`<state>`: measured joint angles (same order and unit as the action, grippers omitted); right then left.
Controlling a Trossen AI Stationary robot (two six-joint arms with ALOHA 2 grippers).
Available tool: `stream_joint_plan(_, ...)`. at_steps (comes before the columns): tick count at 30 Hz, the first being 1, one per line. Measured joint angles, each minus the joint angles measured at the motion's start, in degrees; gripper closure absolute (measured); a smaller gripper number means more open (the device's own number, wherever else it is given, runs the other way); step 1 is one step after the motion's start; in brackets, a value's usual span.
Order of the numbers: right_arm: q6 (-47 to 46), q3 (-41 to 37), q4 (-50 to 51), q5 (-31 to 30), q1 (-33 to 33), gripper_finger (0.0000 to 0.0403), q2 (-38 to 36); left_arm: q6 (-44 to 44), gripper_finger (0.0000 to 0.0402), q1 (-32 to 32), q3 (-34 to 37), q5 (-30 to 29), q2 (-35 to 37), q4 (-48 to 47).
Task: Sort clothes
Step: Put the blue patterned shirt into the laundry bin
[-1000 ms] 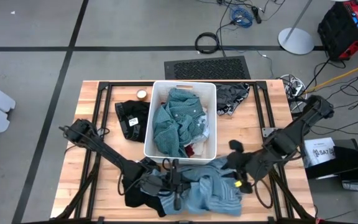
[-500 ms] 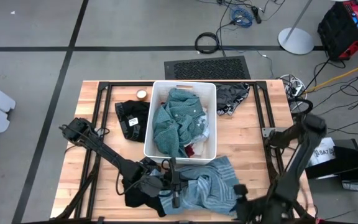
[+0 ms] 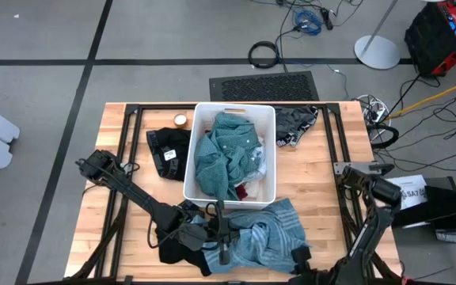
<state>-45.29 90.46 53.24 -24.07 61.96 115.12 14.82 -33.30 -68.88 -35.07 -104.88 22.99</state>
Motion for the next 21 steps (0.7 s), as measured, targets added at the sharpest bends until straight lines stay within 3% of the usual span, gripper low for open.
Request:
stream_joint_plan(6,-3.57,0.16,1.9,3.82,-0.88,0.0294,2.69,-0.06,0.04,0.0,0.0,0.07,0.0,0.0)
stream_joint_plan(14,-5.03,0.19,4.34,6.79,-3.12,0.0232,2.85,-0.09,0.04,0.02,0.0,0.26,0.0,-0.03)
stream_joint_plan(21,-5.02,0.32,7.59,13.46,-5.1,0.0209,2.56,-0.12,0.0397,0.02,0.0,0.26,0.0,-0.03)
